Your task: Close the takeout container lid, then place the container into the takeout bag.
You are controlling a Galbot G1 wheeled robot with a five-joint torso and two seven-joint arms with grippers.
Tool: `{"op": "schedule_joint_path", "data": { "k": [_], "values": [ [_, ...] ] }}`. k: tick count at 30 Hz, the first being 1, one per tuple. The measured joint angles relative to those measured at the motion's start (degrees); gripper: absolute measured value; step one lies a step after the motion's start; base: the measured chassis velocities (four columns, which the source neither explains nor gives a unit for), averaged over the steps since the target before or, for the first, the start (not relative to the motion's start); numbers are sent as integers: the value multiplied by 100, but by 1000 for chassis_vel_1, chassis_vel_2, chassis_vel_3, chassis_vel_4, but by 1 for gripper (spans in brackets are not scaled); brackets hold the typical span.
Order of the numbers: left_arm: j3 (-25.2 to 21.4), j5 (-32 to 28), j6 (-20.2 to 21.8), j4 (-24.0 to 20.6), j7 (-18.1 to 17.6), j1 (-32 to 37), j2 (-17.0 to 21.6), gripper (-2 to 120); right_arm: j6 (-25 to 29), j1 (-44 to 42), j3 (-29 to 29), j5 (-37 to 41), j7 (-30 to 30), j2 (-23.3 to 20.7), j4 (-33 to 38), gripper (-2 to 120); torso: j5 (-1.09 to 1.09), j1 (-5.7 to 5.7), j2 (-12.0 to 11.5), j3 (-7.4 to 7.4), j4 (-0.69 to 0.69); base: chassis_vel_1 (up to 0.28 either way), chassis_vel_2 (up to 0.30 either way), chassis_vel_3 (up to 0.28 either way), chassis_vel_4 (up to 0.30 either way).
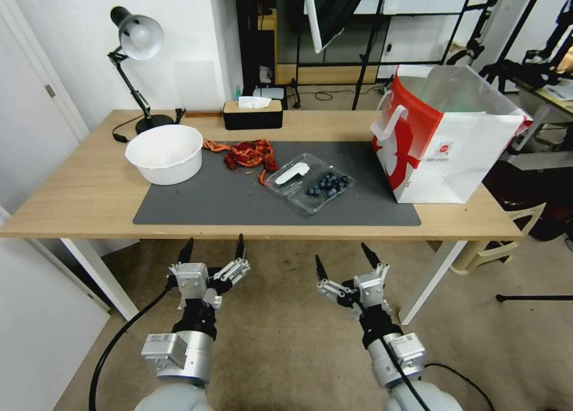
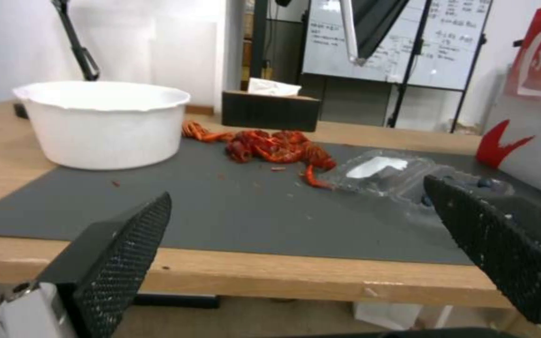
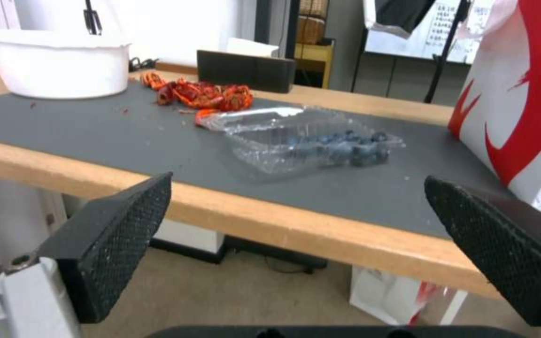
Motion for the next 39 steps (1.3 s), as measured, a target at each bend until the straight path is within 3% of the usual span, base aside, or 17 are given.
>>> {"op": "schedule_joint_path", "data": {
  "k": [6, 9, 10, 13, 14, 17, 19, 21, 22, 27, 29, 34, 39],
  "values": [
    [-8, -437, 146, 72, 56, -216, 178, 100, -12, 31, 81, 112, -89, -99, 67, 100, -1, 0, 0, 0, 0, 0, 0, 0, 0],
    [37, -1708, 558, 179, 143, -757, 636, 100, -28, 19, 194, 290, -176, -237, 183, 100, -1, 0, 0, 0, 0, 0, 0, 0, 0],
    [37, -1708, 558, 179, 143, -757, 636, 100, -28, 19, 194, 290, -176, -237, 183, 100, -1, 0, 0, 0, 0, 0, 0, 0, 0],
    [61, -2828, 839, 222, 192, -1237, 1038, 100, -53, 27, 312, 439, -214, -341, 259, 100, -2, 0, 0, 0, -1, 0, 0, 0, 0],
    [61, -2828, 839, 222, 192, -1237, 1038, 100, -53, 27, 312, 439, -214, -341, 259, 100, -2, 0, 0, 0, -1, 0, 0, 0, 0],
    [16, -4067, 1096, 172, 267, -1512, 1327, 100, -140, 184, 342, 568, -221, -497, 223, 100, -1, 0, 0, 0, -2, 0, 0, 0, 0],
    [1, -4267, 1139, 152, 275, -1538, 1359, 100, -163, 233, 326, 588, -222, -530, 193, 100, 0, 0, 0, 0, 0, 0, 0, 0, 0],
    [49, -5109, 1373, 198, 246, -1830, 1491, 100, -197, 300, 288, 625, -224, -586, 92, 100, -1, 0, 0, 0, 3, 0, 0, 0, 0],
    [49, -5109, 1373, 198, 246, -1830, 1491, 100, -197, 300, 288, 625, -224, -586, 92, 100, -1, 0, 0, 0, 3, 0, 0, 0, 0],
    [236, -6005, 1613, 536, 46, -2359, 1553, 100, -196, 295, 301, 625, -228, -552, 23, 100, -1, 0, 0, 0, -1, 0, 0, 0, 0],
    [324, -6553, 1740, 886, -132, -2772, 1557, 100, -196, 310, 333, 619, -228, -519, -14, 100, -1, 0, 0, 0, -1, 0, 0, 0, 0],
    [405, -6966, 1873, 1249, -339, -3247, 1574, 100, -209, 326, 380, 613, -227, -492, -49, 100, -1, 0, 0, 0, 0, 0, 0, 0, 0],
    [493, -7508, 2127, 1610, -827, -3911, 1550, 100, -239, 341, 431, 595, -196, -473, -59, 100, -1, 1, 0, 0, 0, 0, 0, 0, 0]
  ]
}}
